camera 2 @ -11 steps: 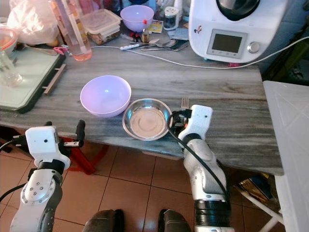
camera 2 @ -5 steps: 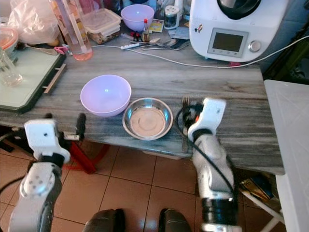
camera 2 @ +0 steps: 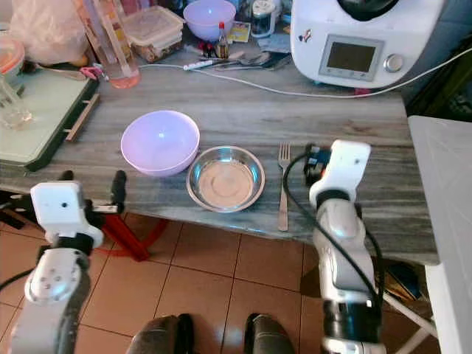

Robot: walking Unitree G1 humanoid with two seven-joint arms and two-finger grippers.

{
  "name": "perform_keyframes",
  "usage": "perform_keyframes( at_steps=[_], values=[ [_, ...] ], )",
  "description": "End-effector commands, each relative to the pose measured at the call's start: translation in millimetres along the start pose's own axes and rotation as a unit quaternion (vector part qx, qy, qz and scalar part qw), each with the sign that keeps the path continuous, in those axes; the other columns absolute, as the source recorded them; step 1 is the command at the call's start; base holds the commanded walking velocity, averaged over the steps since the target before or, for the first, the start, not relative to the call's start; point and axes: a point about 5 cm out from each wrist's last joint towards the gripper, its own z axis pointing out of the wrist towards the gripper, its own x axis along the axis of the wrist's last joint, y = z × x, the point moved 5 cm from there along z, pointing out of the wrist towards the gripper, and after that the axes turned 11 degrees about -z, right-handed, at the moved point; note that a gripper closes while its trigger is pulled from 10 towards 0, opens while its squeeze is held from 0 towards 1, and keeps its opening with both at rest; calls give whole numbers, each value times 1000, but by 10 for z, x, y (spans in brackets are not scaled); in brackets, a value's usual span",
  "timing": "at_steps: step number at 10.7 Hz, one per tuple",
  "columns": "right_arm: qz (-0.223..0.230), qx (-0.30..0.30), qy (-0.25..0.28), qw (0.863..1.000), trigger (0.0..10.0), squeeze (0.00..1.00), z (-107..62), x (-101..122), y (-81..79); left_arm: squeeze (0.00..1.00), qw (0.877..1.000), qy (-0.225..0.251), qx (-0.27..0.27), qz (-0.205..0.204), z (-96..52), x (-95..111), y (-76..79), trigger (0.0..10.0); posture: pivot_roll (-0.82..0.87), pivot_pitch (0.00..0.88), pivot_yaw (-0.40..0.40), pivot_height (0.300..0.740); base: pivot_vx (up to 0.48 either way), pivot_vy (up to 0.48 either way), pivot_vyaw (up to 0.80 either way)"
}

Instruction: Setting the table

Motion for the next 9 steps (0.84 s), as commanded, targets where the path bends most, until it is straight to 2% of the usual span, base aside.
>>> perform_keyframes(
  at_steps=[1, 4, 7, 9],
  values=[
    [-13, -5, -22, 1000, 10000, 0, -51, -75, 10, 0, 1000, -18, 2, 8, -38, -73, -7, 10000, 71, 200, 48, 740, 0, 0, 0],
    [-7, 12, -74, 997, 10000, 0, -163, -319, -81, 0, 1000, -28, -1, 10, -72, -114, 1, 10000, 74, 202, 45, 740, 0, 0, 0],
    [-14, 65, -86, 994, 10000, 0, -155, -314, -297, 0, 999, -39, 3, 9, -134, -166, 9, 10000, 85, 201, 36, 740, 0, 0, 0],
    [-5, 79, -84, 993, 10000, 0, -182, -303, -371, 0, 999, -40, 7, 11, -143, -162, -27, 10000, 89, 197, 36, 740, 0, 0, 0]
  ],
)
